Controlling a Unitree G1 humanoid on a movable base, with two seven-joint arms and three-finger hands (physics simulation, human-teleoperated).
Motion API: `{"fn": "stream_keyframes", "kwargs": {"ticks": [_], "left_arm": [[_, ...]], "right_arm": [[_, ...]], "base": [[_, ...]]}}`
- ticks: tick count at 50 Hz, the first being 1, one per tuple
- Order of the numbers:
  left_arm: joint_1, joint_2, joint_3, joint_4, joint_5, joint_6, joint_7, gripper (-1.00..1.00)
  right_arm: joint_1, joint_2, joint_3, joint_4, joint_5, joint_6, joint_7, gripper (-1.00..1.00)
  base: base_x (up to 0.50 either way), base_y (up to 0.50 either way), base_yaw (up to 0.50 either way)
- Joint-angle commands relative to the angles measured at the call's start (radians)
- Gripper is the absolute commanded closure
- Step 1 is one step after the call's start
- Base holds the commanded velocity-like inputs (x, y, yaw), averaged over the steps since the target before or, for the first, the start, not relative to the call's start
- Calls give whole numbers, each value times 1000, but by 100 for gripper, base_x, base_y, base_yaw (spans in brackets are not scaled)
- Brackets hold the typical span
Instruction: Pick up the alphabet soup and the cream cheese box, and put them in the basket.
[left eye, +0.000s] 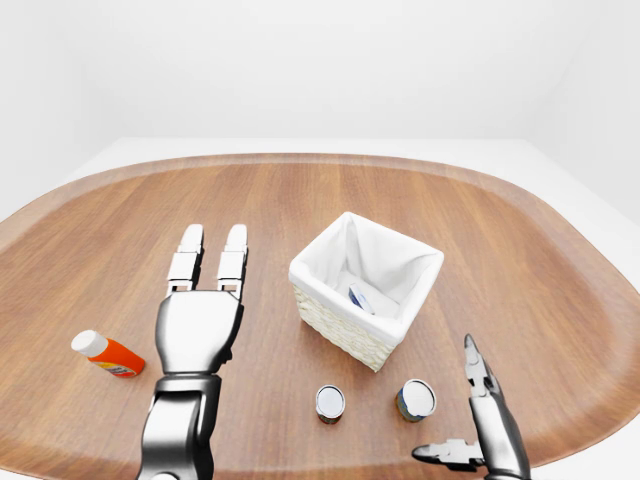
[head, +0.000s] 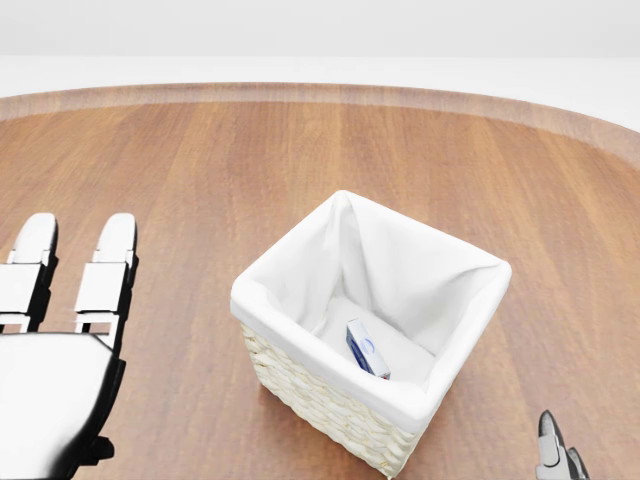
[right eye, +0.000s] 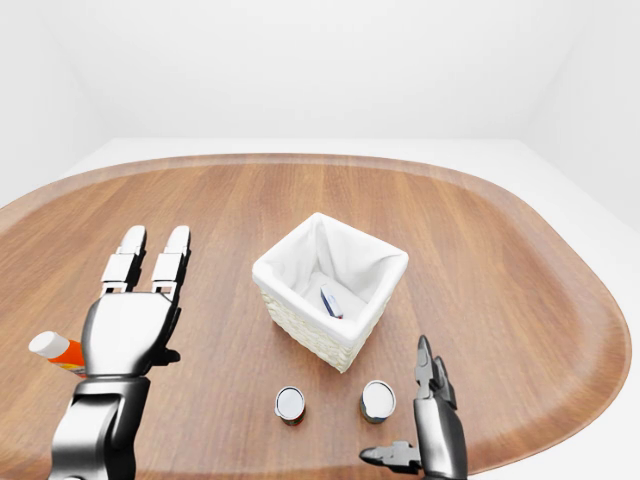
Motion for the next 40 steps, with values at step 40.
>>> {"fn": "stream_keyframes", "kwargs": {"ticks": [40], "left_arm": [[2, -3, -3, -13, 2, -1, -8, -100]], "right_arm": [[-103, -216, 248, 299, -38, 0, -321, -100]], "base": [[0, 0, 0]]}}
